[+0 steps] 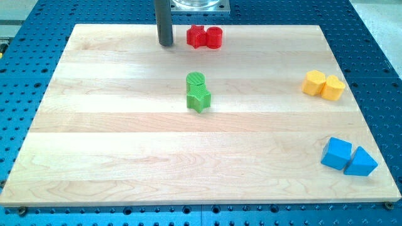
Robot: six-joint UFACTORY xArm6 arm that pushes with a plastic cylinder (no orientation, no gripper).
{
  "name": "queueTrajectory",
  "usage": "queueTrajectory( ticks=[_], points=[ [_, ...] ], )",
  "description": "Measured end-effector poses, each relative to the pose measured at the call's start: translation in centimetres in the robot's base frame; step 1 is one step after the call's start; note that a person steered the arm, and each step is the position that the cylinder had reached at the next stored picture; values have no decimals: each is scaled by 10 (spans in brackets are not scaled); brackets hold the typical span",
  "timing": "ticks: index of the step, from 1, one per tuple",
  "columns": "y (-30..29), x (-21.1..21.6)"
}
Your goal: Move your arm below the green star
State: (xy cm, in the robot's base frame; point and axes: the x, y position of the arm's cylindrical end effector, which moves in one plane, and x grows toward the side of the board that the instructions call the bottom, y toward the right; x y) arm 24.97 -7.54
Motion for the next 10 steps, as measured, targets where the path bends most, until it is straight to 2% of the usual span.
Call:
queueTrajectory(
  ticks=[4,5,6,7,8,9,10],
  points=[
    [-3,-9],
    [5,-23],
    [-47,16],
    [-103,100],
    [-102,196],
    [-33,255],
    [8,262]
  ],
)
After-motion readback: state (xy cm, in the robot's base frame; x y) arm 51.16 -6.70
